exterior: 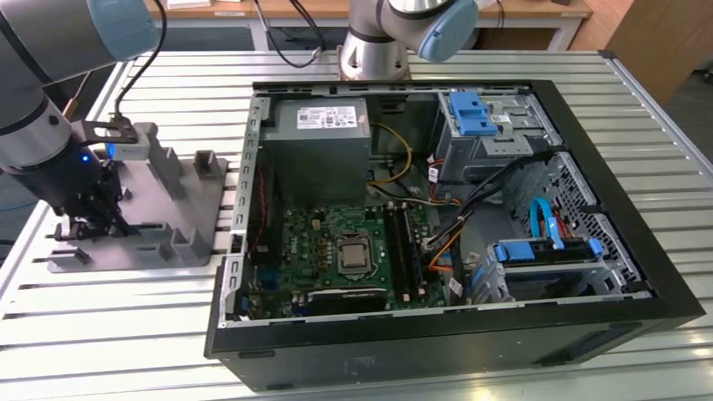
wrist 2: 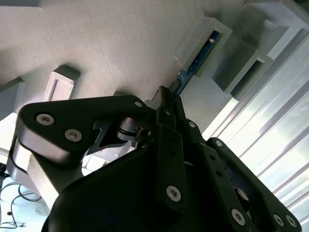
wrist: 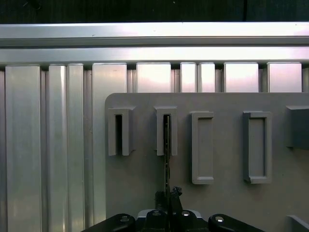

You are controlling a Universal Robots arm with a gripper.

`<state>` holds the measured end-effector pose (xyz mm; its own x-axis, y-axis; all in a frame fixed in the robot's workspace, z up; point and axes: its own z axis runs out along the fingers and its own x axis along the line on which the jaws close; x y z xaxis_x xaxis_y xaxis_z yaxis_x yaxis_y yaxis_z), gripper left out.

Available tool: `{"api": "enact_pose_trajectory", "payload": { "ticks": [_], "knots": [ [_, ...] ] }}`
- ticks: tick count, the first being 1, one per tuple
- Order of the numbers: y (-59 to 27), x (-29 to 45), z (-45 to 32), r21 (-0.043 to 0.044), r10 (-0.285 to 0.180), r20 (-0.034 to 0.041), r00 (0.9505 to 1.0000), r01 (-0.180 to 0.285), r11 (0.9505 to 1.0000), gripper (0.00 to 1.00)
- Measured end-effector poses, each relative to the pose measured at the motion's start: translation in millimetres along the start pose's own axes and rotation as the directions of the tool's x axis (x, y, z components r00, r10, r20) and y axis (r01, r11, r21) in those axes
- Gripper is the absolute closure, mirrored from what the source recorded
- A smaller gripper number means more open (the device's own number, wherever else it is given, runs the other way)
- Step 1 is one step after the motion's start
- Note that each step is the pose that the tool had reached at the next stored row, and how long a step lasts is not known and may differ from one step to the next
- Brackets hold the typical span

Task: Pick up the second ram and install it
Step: 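Pick up the second ram and move it above second insertion slot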

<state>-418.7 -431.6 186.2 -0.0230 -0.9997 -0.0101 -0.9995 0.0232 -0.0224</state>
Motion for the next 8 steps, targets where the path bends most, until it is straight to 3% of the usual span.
{"api": "enact_pose_trajectory", "payload": {
  "ticks": [8],
  "knots": [
    [0.0,0.0,-2.9,-0.0001,0.0,-0.0001,1.0,0.0,1.0,0.86]
  ]
}}
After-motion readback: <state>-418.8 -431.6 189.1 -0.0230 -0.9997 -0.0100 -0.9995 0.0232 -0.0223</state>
